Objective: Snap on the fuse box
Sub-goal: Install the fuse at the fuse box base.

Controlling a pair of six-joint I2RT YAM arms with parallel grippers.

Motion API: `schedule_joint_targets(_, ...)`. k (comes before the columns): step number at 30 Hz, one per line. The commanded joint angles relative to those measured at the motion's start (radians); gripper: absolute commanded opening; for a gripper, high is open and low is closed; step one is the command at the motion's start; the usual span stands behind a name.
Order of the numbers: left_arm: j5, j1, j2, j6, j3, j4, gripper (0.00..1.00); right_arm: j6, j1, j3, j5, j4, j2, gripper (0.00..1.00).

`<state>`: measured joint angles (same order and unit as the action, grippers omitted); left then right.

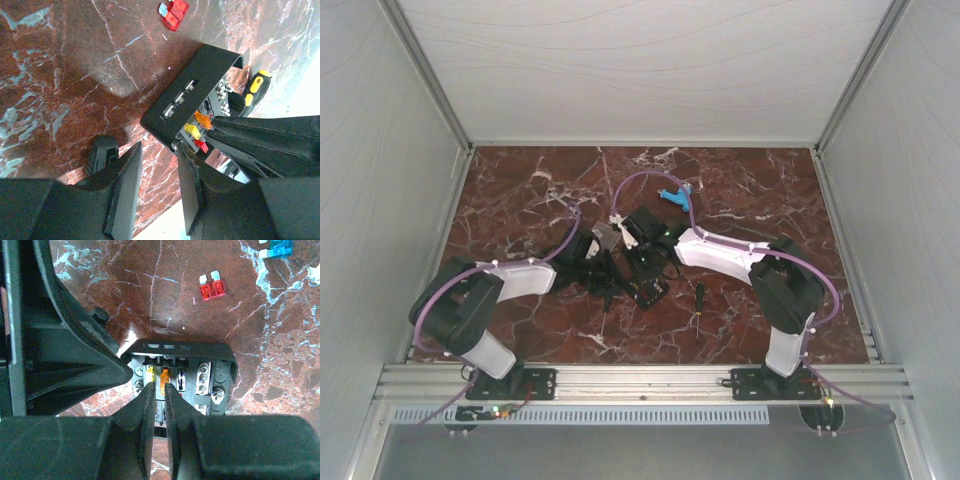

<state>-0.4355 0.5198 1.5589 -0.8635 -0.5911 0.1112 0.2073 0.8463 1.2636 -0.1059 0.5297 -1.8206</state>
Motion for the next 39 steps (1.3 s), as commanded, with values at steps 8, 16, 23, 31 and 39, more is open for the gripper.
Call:
schedule_joint_targets(8, -0.012, 0.002, 0.041, 0.018, -0.049, 0.037, 0.34, 0.008, 0.019, 0.042, 0.015, 0.041, -0.040, 0.02)
schedule_joint_targets(16, -0.012, 0.002, 0.046, 0.017, -0.043, 0.042, 0.32, 0.019, 0.029, 0.035, 0.083, 0.080, -0.082, 0.00)
schedule_joint_targets(23, -0.010, 0.002, 0.047, 0.018, -0.038, 0.039, 0.31, 0.031, 0.002, 0.019, 0.114, 0.094, -0.100, 0.00)
schedule_joint_targets(31, -0.006, 0.002, 0.042, 0.015, -0.030, 0.036, 0.30, 0.028, 0.000, 0.019, 0.139, 0.120, -0.152, 0.00)
schedule_joint_targets(39, -0.006, 0.002, 0.049, 0.016, -0.026, 0.041, 0.29, 0.033, -0.028, -0.004, 0.161, 0.125, -0.183, 0.00)
